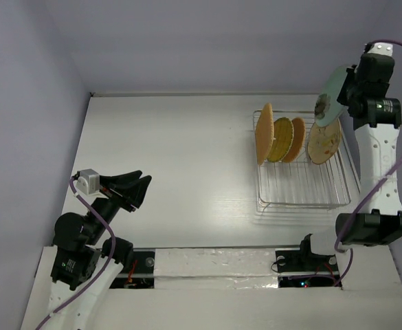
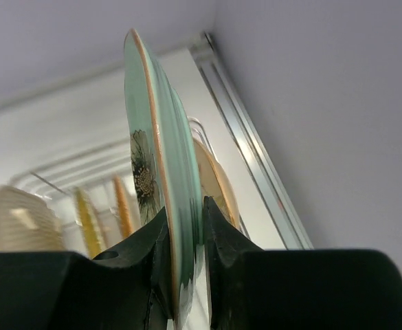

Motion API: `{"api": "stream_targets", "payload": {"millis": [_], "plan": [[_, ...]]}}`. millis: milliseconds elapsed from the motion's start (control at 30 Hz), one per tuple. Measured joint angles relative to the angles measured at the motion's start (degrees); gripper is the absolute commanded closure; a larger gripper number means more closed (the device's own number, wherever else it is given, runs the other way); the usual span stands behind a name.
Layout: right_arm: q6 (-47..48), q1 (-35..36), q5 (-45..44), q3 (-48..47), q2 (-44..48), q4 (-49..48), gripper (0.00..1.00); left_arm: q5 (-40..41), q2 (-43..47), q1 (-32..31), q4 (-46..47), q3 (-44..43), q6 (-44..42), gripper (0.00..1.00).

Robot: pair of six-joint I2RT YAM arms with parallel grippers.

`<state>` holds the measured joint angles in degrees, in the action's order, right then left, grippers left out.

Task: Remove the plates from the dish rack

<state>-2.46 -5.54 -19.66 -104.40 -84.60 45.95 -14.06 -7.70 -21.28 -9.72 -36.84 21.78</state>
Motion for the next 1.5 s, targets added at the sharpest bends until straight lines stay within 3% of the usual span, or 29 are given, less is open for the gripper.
{"api": "stream_targets", "payload": {"millis": [233,367,533,733,867,1067,1267,1333,1367,1500], "plan": [[-9.3,3.8,6.7,-4.3,7.5,-0.2,1.0,0.4,-0.1,0.0,0.0,0.0,0.1,0.57],[-16.2,15.3,10.6,-1.8,10.4,-4.4,1.0,1.0,-0.5,0.0,-0.1,0.0,0.2,0.55],[-25.8,30.3,14.5,5.5,7.1,-16.8,1.0,2.3,-0.7,0.0,-0.5,0.0,0.6,0.54],[-34.9,43.0,14.5,7.5,-9.3,-28.7,1.0,4.5,-1.0,0.0,-1.0,0.0,1.2,0.53],[-39.8,48.7,12.5,1.9,-23.8,-31.5,1.0,5.9,-1.0,0.0,-1.4,0.0,1.3,0.53],[-46.2,52.3,12.0,-12.8,-44.5,-32.3,1.0,7.1,-1.0,0.0,-1.4,0.0,1.5,0.52],[-52.8,52.0,12.2,-21.3,-56.3,-32.3,1.0,7.4,-1.1,0.0,-1.4,0.0,1.6,0.52],[-54.7,51.9,12.2,-22.4,-58.4,-32.3,0.94,7.5,-1.1,0.0,-1.4,0.0,1.7,0.52],[-55.7,51.7,12.3,-22.4,-59.0,-32.2,0.83,7.5,-1.1,0.0,-1.4,0.0,1.7,0.52],[-59.0,51.2,12.7,-22.2,-59.8,-32.0,0.61,7.6,-1.1,0.0,-1.4,0.0,1.7,0.52]]}}
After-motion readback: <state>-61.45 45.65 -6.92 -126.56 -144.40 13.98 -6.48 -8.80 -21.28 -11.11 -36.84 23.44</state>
